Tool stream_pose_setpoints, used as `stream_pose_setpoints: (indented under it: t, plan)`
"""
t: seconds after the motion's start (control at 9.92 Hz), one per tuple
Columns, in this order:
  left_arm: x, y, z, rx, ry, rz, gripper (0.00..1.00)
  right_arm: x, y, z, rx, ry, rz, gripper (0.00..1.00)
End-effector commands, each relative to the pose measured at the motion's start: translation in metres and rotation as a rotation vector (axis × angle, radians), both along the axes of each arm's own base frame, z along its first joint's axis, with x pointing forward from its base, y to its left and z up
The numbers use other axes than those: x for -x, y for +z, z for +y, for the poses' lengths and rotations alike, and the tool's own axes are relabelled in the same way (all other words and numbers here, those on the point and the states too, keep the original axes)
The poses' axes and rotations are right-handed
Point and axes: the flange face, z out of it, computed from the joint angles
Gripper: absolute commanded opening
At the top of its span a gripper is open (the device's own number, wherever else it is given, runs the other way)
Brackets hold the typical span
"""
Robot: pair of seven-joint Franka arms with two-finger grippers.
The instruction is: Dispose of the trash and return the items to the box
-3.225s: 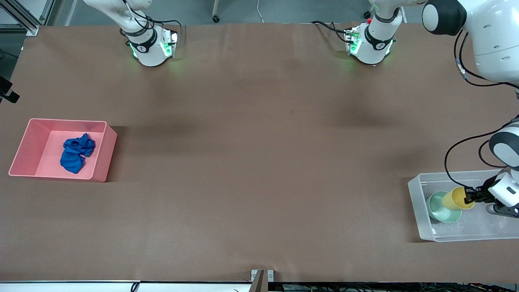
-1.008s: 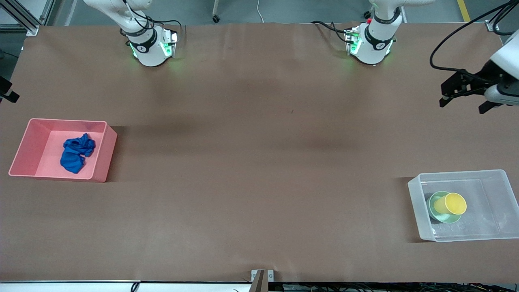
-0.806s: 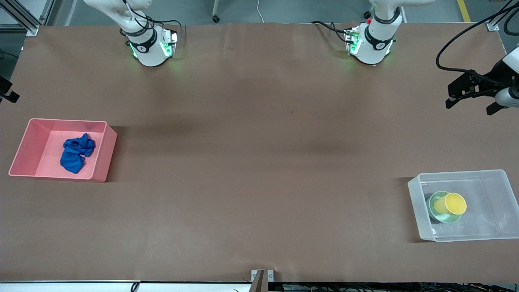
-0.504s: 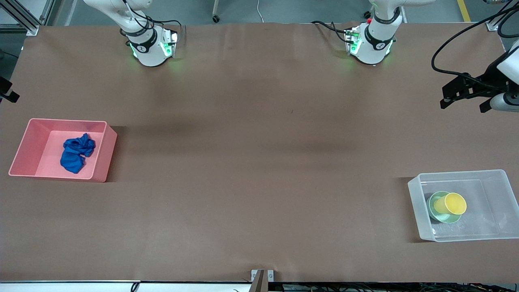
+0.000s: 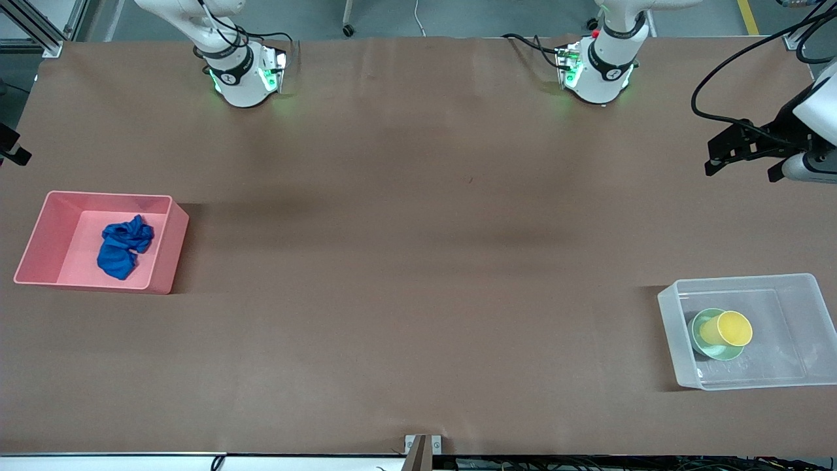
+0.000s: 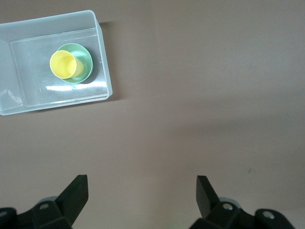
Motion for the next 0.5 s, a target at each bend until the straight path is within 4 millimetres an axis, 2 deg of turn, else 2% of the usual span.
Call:
stream_pose_setpoints:
  t: [0.0,0.4]
  plan:
    - [-0.0042,-0.0182,-0.0004,-0.023,0.006,0.032,1.0,0.0013,0.0023,0.0001,0.005,-0.011,0.003,1.0]
    - [-0.0041,-0.0182,-0.0016,-0.043,0.001,0.03,1.0,0.0013,0.0023,0.0001,0.005,-0.011,0.003,1.0]
